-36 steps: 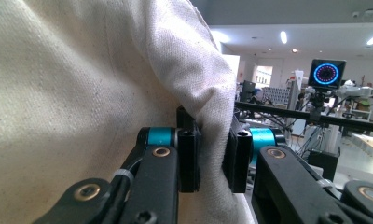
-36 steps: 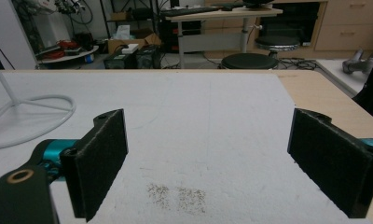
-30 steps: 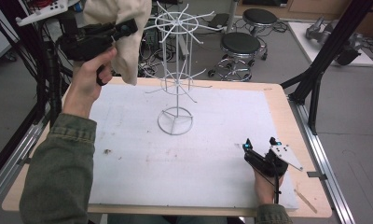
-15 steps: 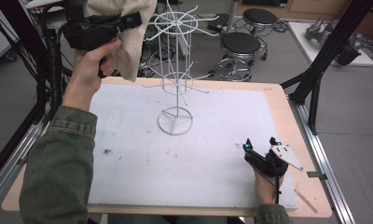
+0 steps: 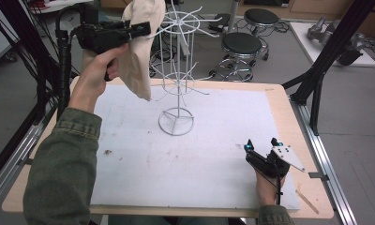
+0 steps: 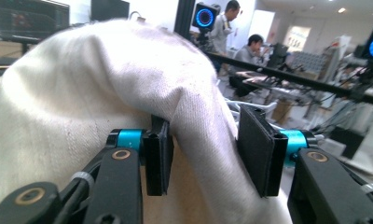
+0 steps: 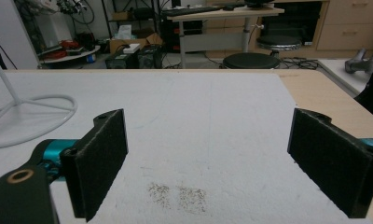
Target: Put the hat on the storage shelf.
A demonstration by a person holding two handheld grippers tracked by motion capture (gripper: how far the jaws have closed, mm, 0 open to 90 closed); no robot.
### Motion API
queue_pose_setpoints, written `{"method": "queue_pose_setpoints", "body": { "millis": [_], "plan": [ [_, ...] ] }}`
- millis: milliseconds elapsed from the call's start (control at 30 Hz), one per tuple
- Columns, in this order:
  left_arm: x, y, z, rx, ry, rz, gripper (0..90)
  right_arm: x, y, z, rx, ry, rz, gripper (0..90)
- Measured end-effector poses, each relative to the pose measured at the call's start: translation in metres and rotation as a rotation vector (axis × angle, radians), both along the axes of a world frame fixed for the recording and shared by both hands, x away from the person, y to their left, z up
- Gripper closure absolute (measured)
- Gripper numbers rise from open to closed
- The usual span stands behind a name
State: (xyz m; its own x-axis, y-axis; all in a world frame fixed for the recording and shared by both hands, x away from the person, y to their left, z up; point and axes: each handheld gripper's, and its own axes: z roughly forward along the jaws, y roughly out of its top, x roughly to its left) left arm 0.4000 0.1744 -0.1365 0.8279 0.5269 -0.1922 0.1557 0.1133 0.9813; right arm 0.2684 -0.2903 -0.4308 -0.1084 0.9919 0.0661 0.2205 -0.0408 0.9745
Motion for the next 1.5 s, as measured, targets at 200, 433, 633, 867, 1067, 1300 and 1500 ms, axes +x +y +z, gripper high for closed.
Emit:
{"method": "queue_pose_setpoints", "body": {
  "millis": [200,433,633,867,1067,1300,1500],
  "plan": [
    [-0.004,0.002,-0.001,0.026,-0.019,0.012,47.7,0.001,-0.001,0.000,0.001,-0.002,-0.006,11.1],
    [-0.004,0.014,-0.011,-0.026,-0.007,0.023,41.9,0.001,-0.001,0.000,-0.007,-0.006,-0.002,11.1],
    [-0.003,0.025,-0.020,-0.059,0.004,0.024,39.0,0.001,-0.001,0.000,-0.004,-0.004,-0.004,11.1],
    [-0.003,0.028,-0.024,-0.042,0.004,0.020,38.8,0.001,-0.001,0.000,-0.008,-0.002,-0.006,11.1],
    [-0.006,0.026,-0.026,-0.011,-0.006,0.019,38.7,0.001,-0.001,0.000,-0.005,-0.005,-0.005,11.1],
    [-0.010,0.029,-0.030,0.013,-0.014,0.022,37.6,0.001,-0.001,0.000,-0.003,-0.009,-0.006,11.1],
    [-0.015,0.037,-0.038,-0.007,-0.018,0.024,36.6,0.000,-0.001,0.000,0.001,-0.003,-0.006,11.1]
  ]
}}
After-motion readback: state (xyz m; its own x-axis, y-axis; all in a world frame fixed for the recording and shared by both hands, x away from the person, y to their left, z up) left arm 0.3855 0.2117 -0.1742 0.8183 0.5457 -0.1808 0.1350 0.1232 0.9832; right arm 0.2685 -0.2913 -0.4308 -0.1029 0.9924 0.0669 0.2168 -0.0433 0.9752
